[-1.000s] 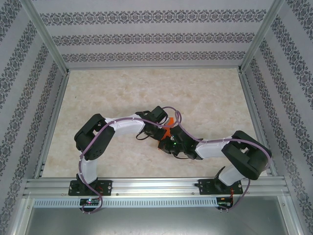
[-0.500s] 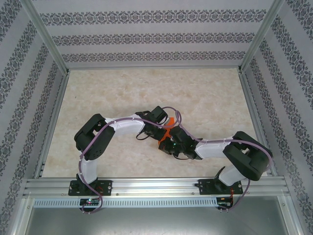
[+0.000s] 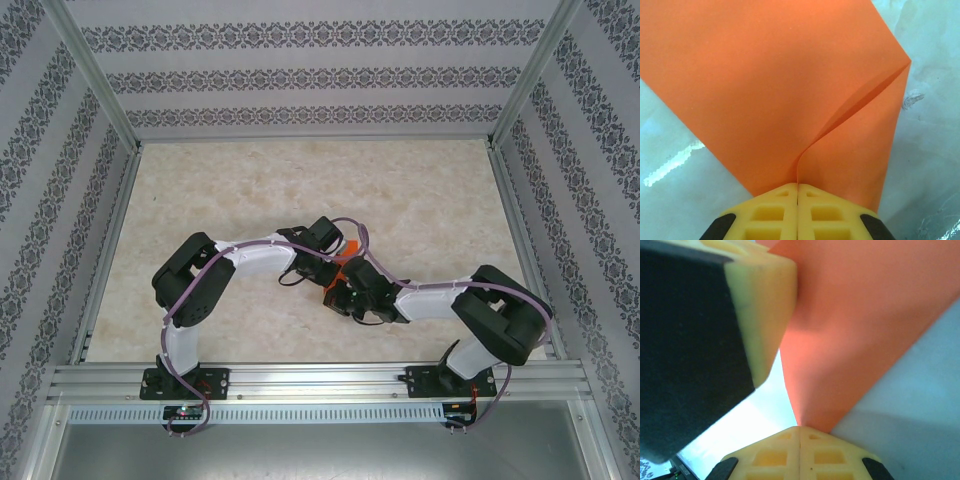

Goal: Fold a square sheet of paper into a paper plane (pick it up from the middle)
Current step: Third fold the triangle at the center of the table.

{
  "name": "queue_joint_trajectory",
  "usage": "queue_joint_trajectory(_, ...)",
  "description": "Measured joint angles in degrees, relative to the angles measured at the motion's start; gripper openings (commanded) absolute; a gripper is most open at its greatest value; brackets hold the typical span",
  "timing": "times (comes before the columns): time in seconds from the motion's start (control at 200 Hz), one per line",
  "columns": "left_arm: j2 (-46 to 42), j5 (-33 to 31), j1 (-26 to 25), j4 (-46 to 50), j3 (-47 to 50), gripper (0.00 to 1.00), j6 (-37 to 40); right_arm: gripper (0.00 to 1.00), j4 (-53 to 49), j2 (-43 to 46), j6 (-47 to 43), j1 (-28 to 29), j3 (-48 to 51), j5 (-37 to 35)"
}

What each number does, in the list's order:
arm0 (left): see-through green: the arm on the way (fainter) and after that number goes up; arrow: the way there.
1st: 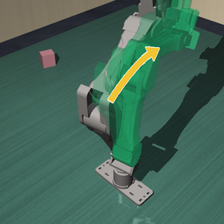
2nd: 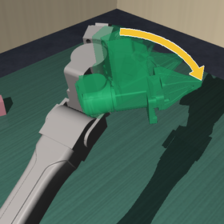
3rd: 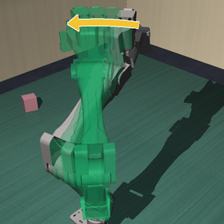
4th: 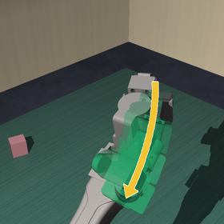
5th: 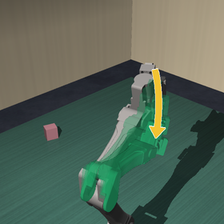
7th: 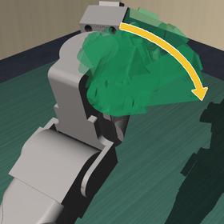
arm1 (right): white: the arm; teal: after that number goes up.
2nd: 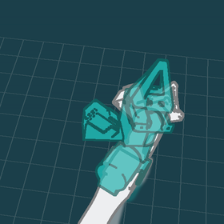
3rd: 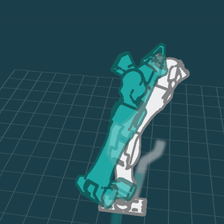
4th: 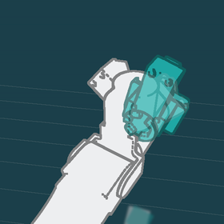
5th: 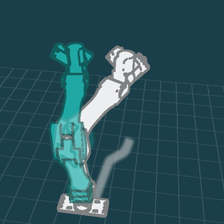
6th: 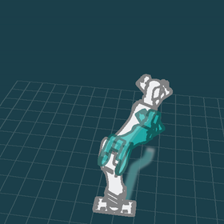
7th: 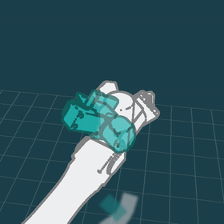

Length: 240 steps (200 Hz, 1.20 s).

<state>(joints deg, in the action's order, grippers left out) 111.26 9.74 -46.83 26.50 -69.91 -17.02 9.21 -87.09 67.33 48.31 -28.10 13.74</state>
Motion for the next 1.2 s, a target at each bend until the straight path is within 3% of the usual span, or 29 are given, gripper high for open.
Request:
queue_joint_trajectory(0.16,-0.02,0.28,0.0,0.07,-0.13,0.17,-0.44,0.08,-4.81,7.76,-1.73,-1.9,0.24,0.04)
queue_joint_trajectory(0.31,-0.02,0.74,0.02,1.79,-1.38,0.27,-1.11,0.09,-7.21,15.65,-4.33,-9.4,1.44,1.14)
queue_joint_trajectory(0.485,-0.2,0.7,0.59,3.65,-3.74,0.39,-1.79,0.09,-10.23,16.09,-8.33,-18.6,2.27,5.38)
queue_joint_trajectory(0.629,-2.89,0.35,1.66,5.09,-3.76,0.43,-2.86,0.1,-11.43,13.97,-11.15,-21.09,1.09,9.09)
queue_joint_trajectory(0.729,-6.05,0.02,2.21,5.11,-3.58,0.41,-4.15,0.09,-10.86,10.47,-12.24,-21.05,-1.29,11.93)
queue_joint_trajectory(0.959,-14.16,1.42,2.25,4.24,0.76,0.2,-8.9,0.08,-7.52,1.36,-13.33,-20.24,-6.34,15.63)
queue_joint_trajectory(1.199,-12.5,7.65,1.95,-0.39,3.65,0.13,-14.05,0.06,-4.31,-7.5,-13.51,-19.54,-8.76,16.83)
